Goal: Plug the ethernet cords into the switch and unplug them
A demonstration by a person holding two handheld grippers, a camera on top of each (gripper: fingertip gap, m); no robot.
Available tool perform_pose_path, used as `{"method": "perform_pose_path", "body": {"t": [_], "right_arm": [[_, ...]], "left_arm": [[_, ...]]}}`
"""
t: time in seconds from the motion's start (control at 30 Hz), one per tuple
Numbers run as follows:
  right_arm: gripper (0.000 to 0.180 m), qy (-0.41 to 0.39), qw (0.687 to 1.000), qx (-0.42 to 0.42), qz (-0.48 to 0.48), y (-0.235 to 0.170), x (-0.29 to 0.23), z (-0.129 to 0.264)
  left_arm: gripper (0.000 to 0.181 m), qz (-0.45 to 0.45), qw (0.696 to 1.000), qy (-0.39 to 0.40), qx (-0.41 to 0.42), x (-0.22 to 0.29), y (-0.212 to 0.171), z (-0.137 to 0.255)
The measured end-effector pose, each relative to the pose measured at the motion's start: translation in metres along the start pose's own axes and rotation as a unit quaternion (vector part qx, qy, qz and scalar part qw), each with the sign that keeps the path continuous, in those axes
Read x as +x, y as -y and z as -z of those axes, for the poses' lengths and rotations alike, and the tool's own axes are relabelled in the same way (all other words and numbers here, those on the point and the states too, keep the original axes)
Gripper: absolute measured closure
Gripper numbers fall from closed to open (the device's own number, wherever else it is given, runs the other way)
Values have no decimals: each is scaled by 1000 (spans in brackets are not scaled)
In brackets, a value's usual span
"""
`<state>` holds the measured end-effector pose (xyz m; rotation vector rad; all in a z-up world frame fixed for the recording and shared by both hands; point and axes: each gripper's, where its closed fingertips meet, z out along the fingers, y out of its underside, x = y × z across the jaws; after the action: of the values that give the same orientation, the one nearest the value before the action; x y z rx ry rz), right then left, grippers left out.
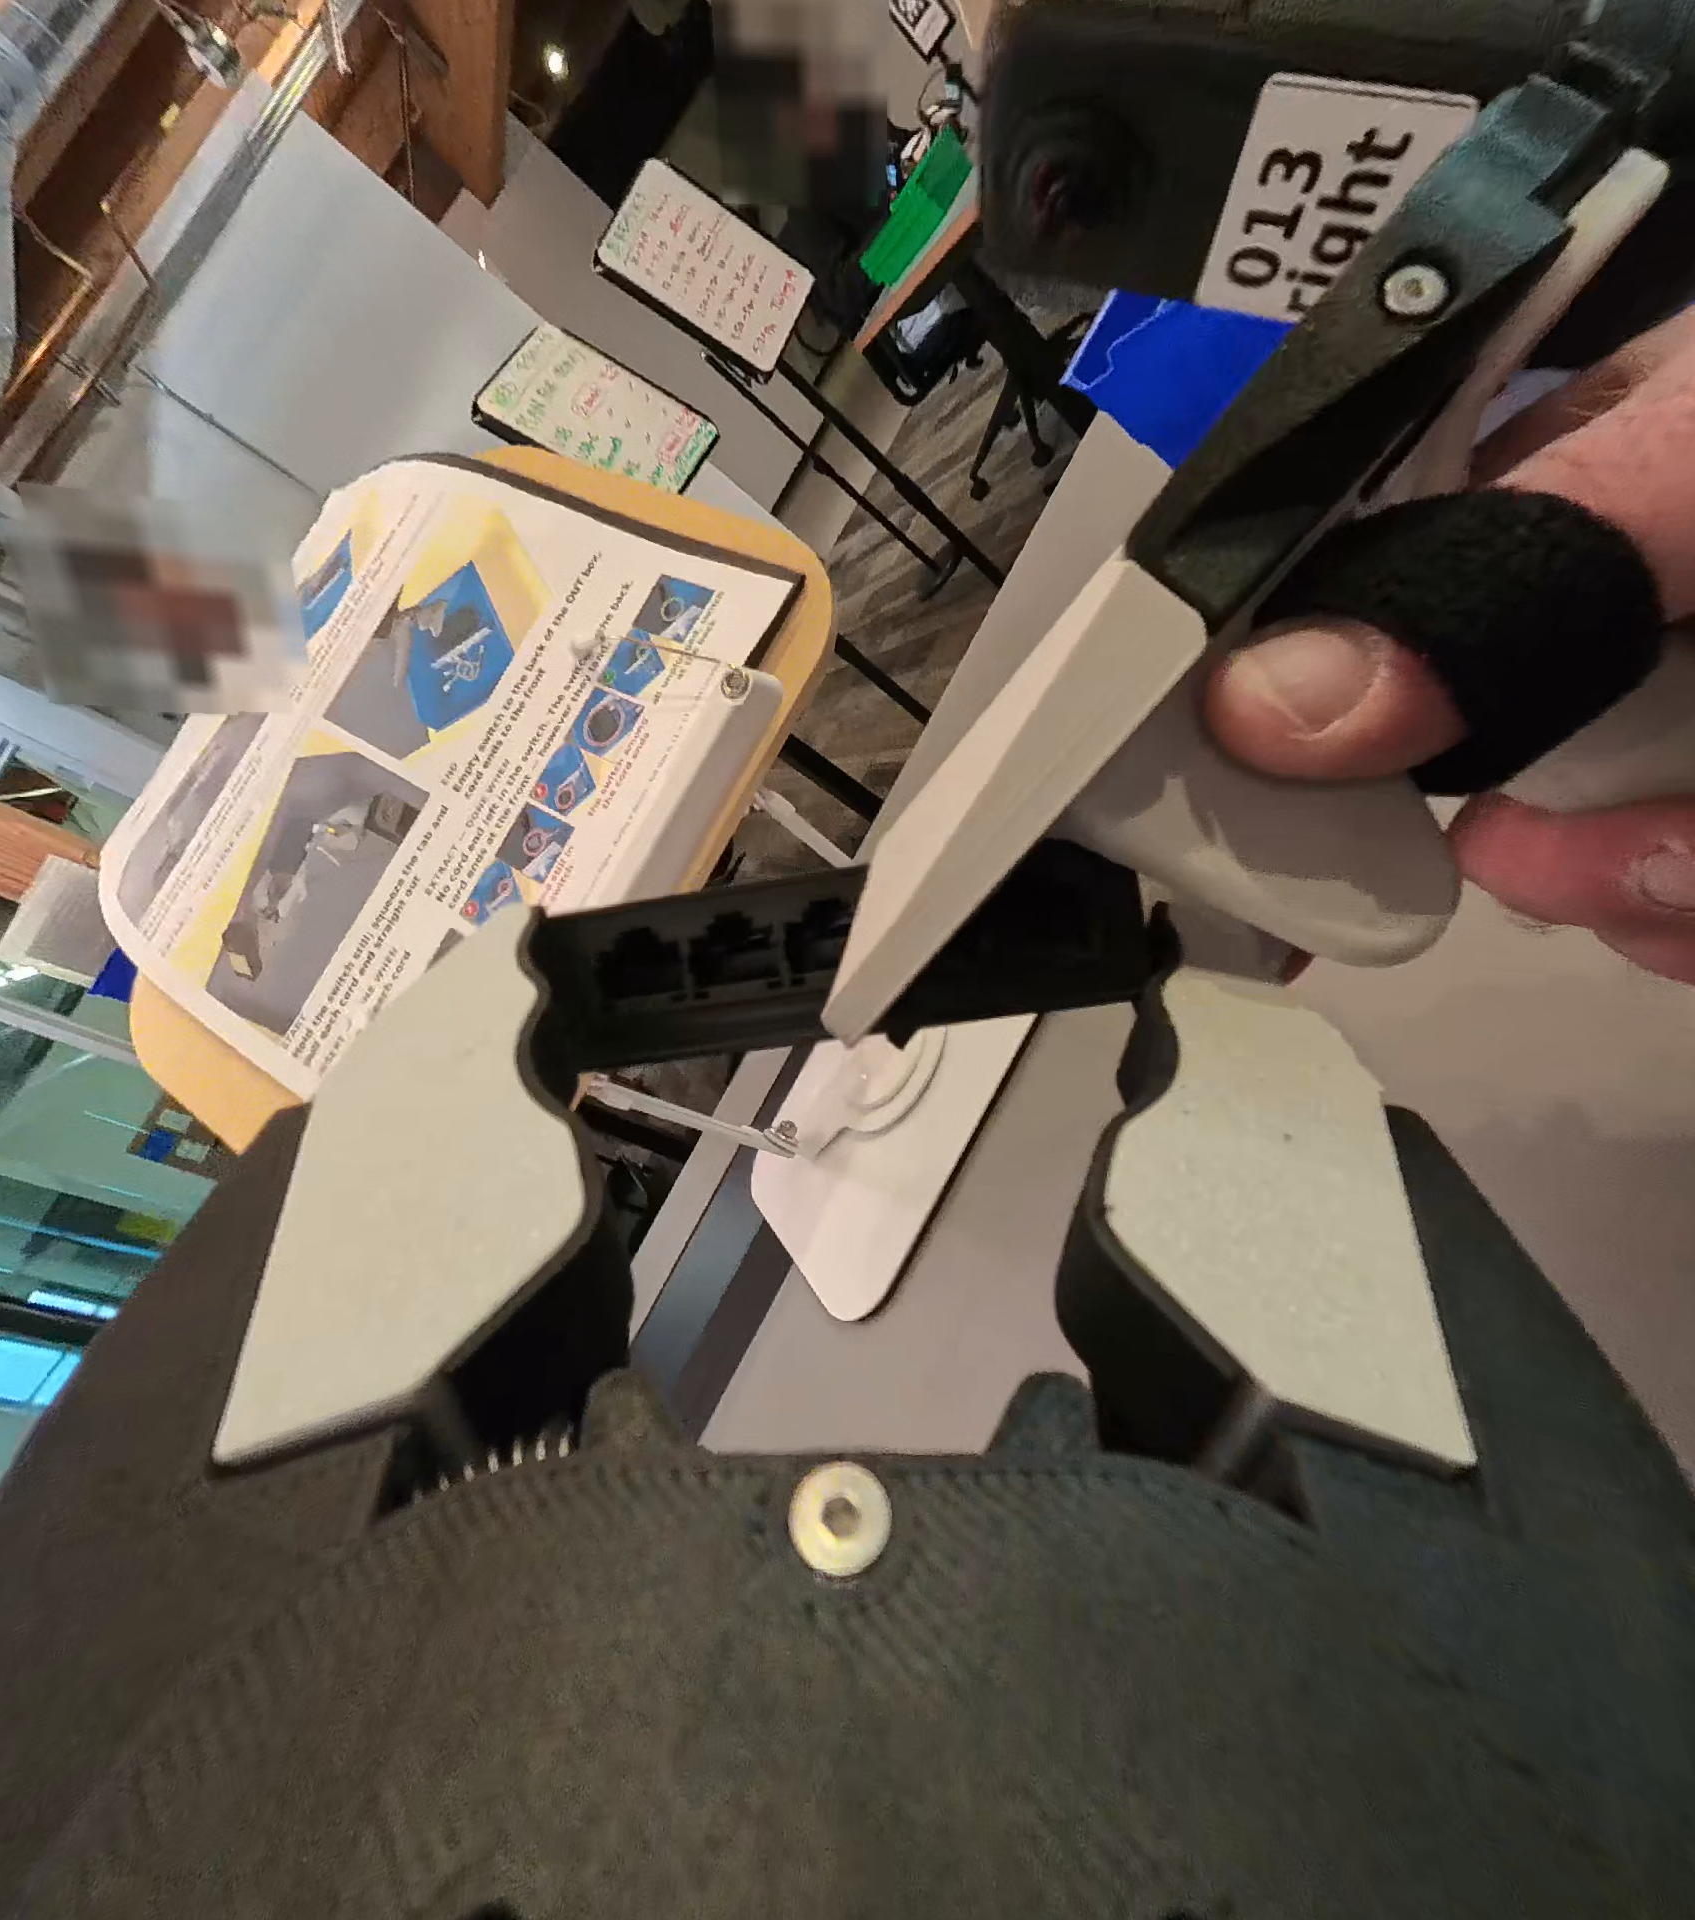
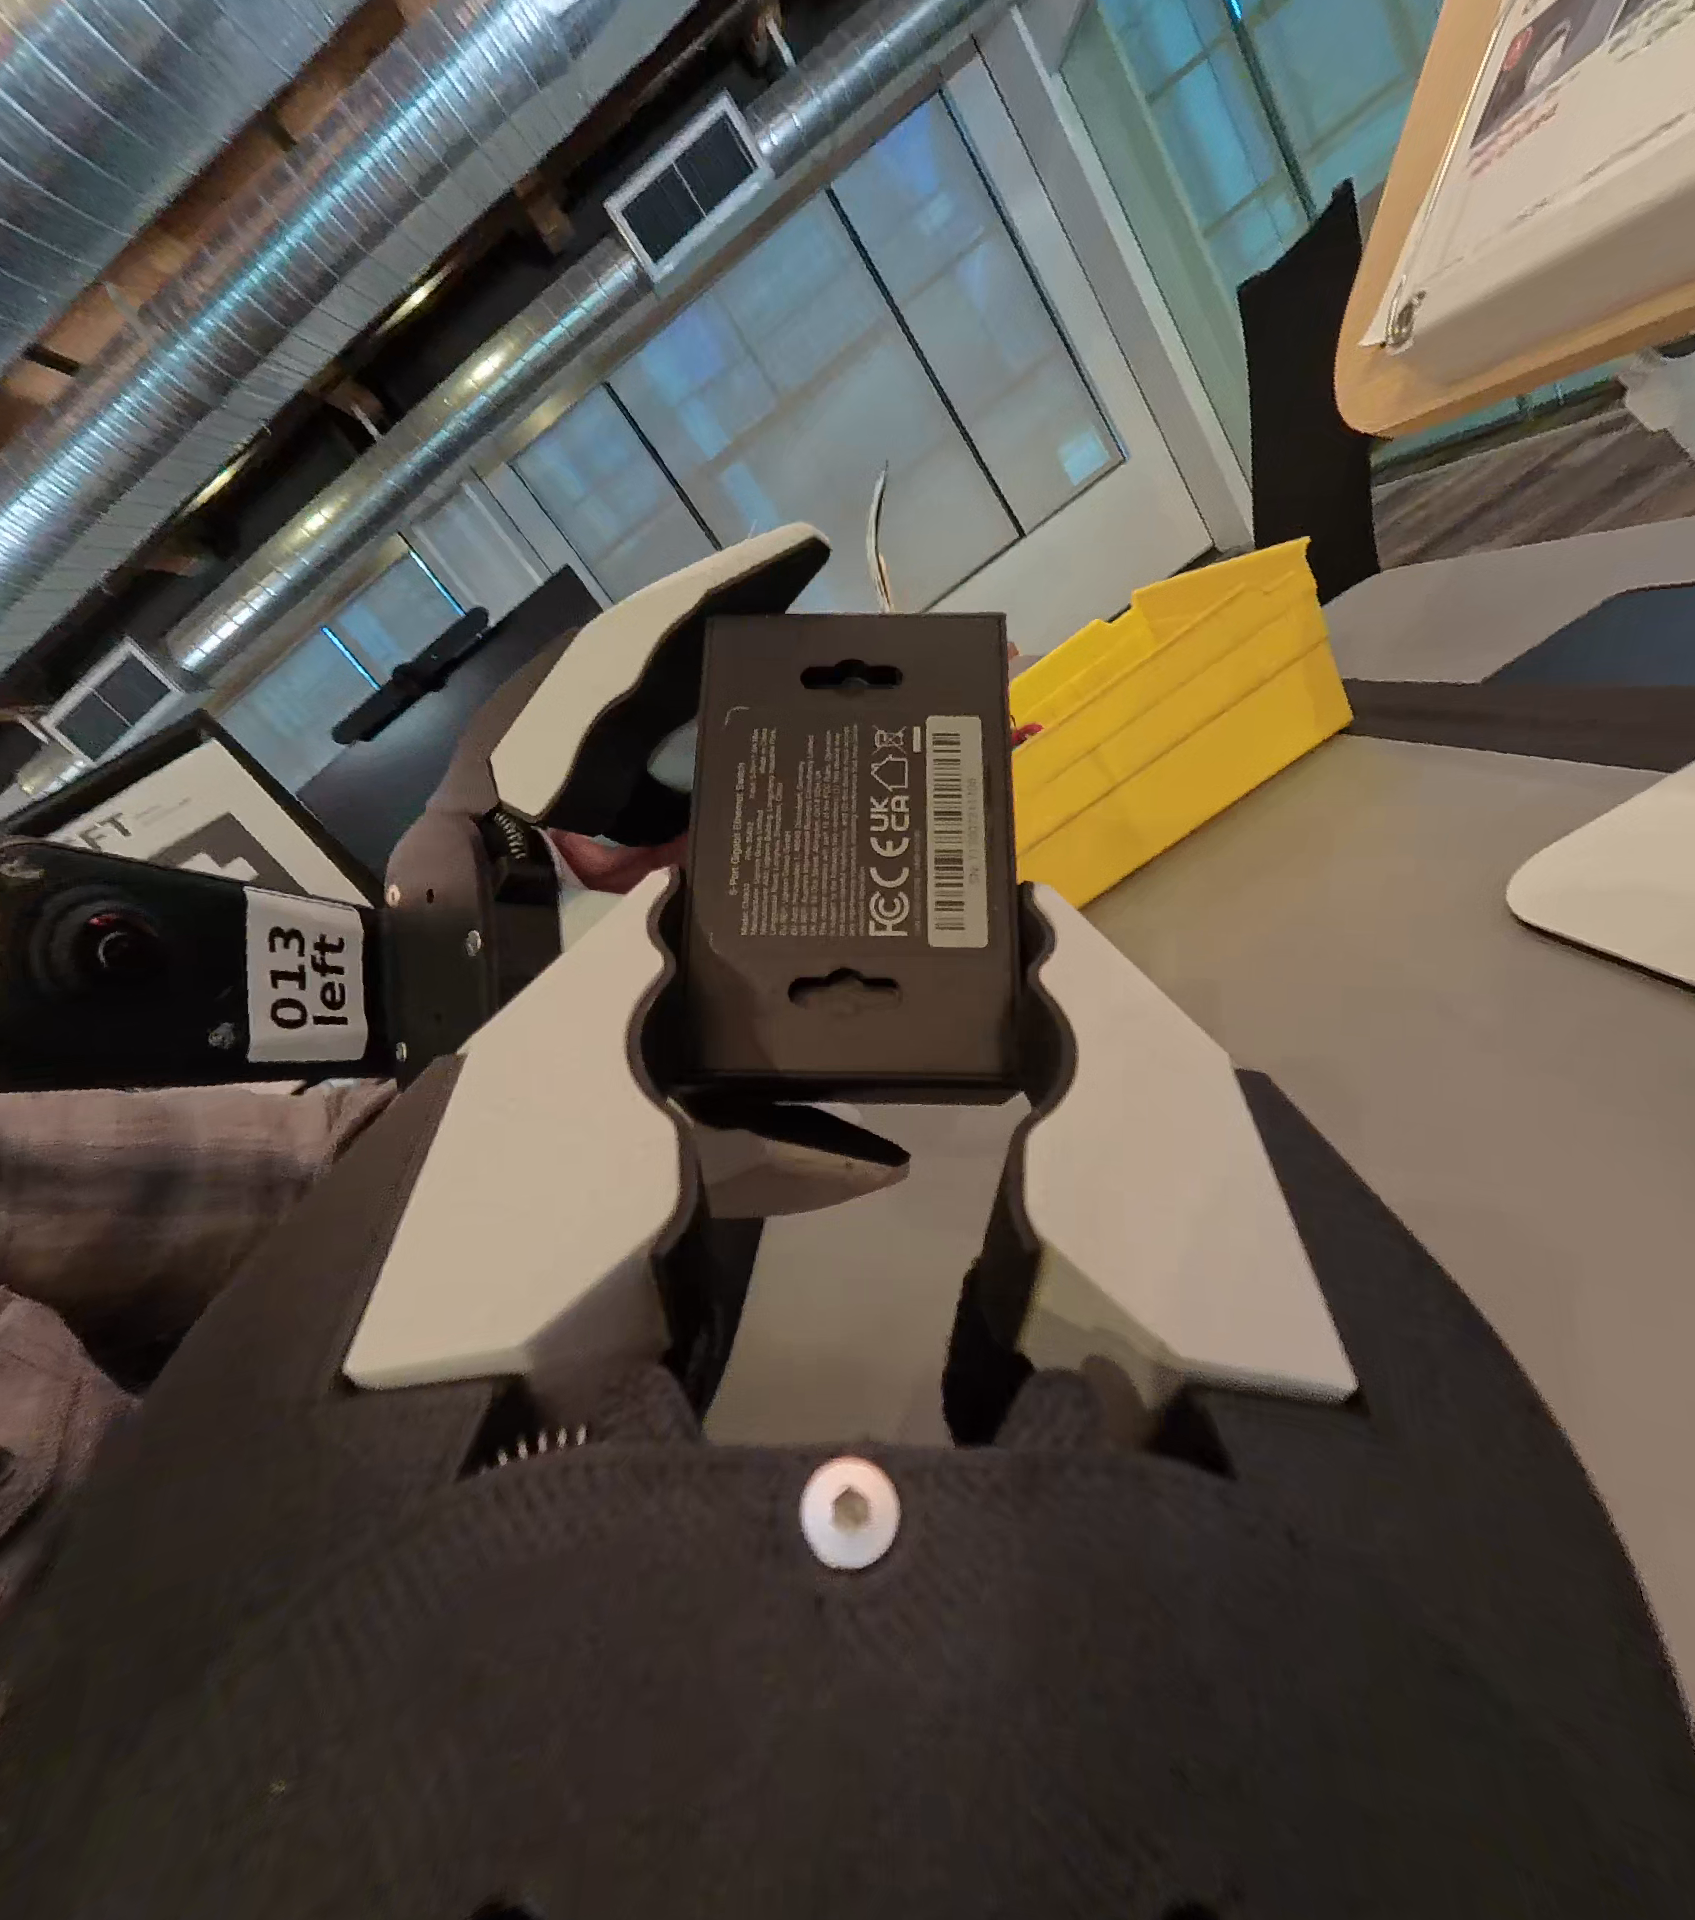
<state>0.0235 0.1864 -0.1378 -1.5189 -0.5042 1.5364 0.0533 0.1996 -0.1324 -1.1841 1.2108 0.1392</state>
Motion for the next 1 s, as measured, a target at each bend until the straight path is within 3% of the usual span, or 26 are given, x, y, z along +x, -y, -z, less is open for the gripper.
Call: {"method": "perform_pose_path", "body": {"t": [0.13, 0.23, 1.0], "right_arm": [[120, -8, 1000, 14, 13, 4, -1, 1], [120, -21, 999, 10, 26, 2, -1, 0], [121, -110, 988, -41, 98, -10, 11, -3]], "left_arm": [[62, 13, 1000, -6, -19, 3, -4, -3], [70, 12, 1000, -3, -26, 0, -5, -4], [64, -13, 998, -19, -51, 6, -18, -9]]}}
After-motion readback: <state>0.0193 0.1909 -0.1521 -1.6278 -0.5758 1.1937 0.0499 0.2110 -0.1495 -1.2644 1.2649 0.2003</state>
